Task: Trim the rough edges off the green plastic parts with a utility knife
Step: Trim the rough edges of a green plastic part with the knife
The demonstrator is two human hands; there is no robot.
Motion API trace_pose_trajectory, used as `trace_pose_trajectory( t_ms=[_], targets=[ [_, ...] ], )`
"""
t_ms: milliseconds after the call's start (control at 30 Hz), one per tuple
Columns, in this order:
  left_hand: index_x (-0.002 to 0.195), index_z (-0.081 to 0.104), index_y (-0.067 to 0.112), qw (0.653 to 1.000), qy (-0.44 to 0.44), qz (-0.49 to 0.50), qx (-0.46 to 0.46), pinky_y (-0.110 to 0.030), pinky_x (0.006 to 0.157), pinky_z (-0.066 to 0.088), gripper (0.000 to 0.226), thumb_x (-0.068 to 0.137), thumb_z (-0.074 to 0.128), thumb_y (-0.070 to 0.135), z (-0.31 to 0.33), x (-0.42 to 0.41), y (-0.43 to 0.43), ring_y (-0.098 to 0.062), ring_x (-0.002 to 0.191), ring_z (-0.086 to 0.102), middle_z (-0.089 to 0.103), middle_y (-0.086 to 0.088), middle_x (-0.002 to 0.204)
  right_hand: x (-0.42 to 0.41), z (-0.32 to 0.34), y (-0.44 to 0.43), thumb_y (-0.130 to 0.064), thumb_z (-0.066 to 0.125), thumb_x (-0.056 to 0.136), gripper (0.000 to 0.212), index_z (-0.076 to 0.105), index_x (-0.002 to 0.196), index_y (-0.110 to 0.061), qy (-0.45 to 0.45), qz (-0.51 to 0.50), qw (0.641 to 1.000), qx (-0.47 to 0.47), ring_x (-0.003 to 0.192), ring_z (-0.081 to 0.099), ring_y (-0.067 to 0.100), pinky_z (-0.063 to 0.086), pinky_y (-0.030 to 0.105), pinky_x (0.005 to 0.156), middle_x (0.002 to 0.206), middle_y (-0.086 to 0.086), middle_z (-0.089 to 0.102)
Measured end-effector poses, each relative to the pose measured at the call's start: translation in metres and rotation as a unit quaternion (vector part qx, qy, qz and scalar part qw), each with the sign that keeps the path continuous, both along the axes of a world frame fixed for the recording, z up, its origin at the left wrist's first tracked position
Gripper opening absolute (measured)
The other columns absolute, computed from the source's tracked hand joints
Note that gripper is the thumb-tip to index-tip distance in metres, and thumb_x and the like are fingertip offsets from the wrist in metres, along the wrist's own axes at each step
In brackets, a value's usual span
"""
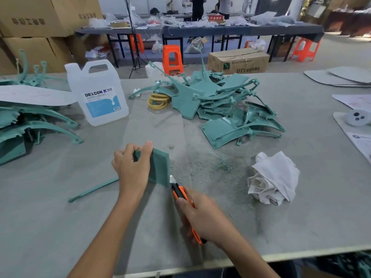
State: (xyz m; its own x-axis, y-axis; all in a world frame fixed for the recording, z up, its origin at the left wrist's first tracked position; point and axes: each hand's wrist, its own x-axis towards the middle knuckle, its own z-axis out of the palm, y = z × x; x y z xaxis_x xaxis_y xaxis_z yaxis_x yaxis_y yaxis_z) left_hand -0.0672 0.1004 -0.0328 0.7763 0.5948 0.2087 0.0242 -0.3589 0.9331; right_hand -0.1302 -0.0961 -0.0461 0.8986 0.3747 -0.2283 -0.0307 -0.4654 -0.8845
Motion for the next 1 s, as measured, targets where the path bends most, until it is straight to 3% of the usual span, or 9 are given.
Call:
trace_pose_trajectory(
  t_ms=[100,200,333,400,500,567,733,900,1000],
  targets=[
    [0.068,0.050,0.024,1.000,-0.007,-0.005,0.006,-0.035,0.091,0.035,0.046,0.077,0.050,0.069,0.000,-0.001,-0.002,-0.026,0.107,0.040,0.043,-0.006,0.098,-0.002,0.002,-0.001,-0.034,0.046,0.105,0.020,0.059,0.114,-0.045,0.013,-0.015,0.997,0.071,0.045,0.062,0.019,0.051,0.033,0.040,0.066,0.002,0.058],
    [0.072,0.051,0.024,1.000,-0.006,-0.008,0.013,-0.030,0.091,0.030,0.049,0.077,0.045,0.073,0.000,-0.003,-0.003,-0.024,0.108,0.037,0.043,-0.007,0.100,0.001,0.022,-0.004,-0.034,0.048,0.106,0.034,0.058,0.109,-0.067,0.015,-0.020,0.990,0.140,0.045,0.059,0.018,0.046,0.027,0.040,0.068,0.001,0.059],
    [0.072,0.047,0.025,0.998,-0.021,-0.016,0.051,-0.043,0.097,0.038,0.047,0.085,0.039,0.070,-0.004,-0.006,0.001,-0.032,0.109,0.042,0.047,-0.018,0.101,0.005,0.054,-0.010,-0.037,0.049,0.105,0.031,0.058,0.127,-0.058,0.013,0.021,0.973,0.230,0.046,0.057,0.017,0.047,0.025,0.041,0.073,0.003,0.062],
    [0.073,0.046,0.025,0.998,-0.019,-0.021,0.054,-0.041,0.098,0.037,0.047,0.086,0.036,0.069,-0.006,-0.007,0.001,-0.030,0.110,0.041,0.046,-0.016,0.102,0.005,0.059,-0.018,-0.041,0.053,0.102,0.036,0.054,0.137,-0.051,0.028,0.030,0.956,0.289,0.047,0.058,0.017,0.047,0.024,0.040,0.076,0.006,0.064],
    [0.076,0.048,0.023,0.999,-0.016,-0.020,0.048,-0.038,0.100,0.034,0.050,0.085,0.035,0.070,-0.007,-0.006,0.001,-0.027,0.111,0.037,0.044,-0.013,0.104,0.005,0.048,-0.021,-0.039,0.053,0.103,0.035,0.054,0.135,-0.054,0.020,-0.036,0.970,0.241,0.049,0.057,0.019,0.048,0.026,0.042,0.075,0.006,0.063],
    [0.079,0.049,0.020,0.998,-0.010,-0.018,0.052,-0.039,0.102,0.033,0.054,0.085,0.035,0.072,-0.008,-0.005,0.001,-0.027,0.111,0.037,0.044,-0.014,0.105,0.003,0.030,-0.014,-0.033,0.049,0.106,0.031,0.058,0.119,-0.059,0.016,-0.068,0.985,0.160,0.048,0.058,0.019,0.048,0.027,0.042,0.070,0.005,0.061],
    [0.085,0.052,0.021,0.999,-0.008,-0.004,0.045,-0.026,0.096,0.023,0.057,0.082,0.031,0.074,-0.007,-0.005,-0.003,-0.018,0.107,0.030,0.038,-0.008,0.104,-0.013,-0.005,0.011,-0.030,0.045,0.104,0.014,0.056,0.111,-0.035,0.011,-0.047,0.997,0.057,0.044,0.062,0.021,0.054,0.035,0.040,0.056,0.000,0.058],
    [0.084,0.049,0.025,0.999,-0.002,-0.009,0.035,-0.027,0.097,0.022,0.049,0.085,0.035,0.072,-0.008,-0.004,-0.004,-0.015,0.107,0.027,0.037,-0.006,0.107,-0.016,0.023,0.018,-0.030,0.043,0.106,0.018,0.055,0.119,-0.032,0.030,-0.070,0.988,0.133,0.045,0.059,0.023,0.054,0.036,0.043,0.067,0.001,0.057],
    [0.084,0.049,0.026,0.999,-0.002,-0.010,0.031,-0.028,0.100,0.022,0.036,0.095,0.043,0.060,-0.011,-0.004,-0.002,-0.014,0.110,0.027,0.038,-0.009,0.112,-0.016,0.050,0.017,-0.031,0.044,0.107,0.036,0.062,0.102,-0.062,0.037,-0.060,0.972,0.226,0.045,0.056,0.019,0.050,0.030,0.041,0.070,0.003,0.057]
  ],
)
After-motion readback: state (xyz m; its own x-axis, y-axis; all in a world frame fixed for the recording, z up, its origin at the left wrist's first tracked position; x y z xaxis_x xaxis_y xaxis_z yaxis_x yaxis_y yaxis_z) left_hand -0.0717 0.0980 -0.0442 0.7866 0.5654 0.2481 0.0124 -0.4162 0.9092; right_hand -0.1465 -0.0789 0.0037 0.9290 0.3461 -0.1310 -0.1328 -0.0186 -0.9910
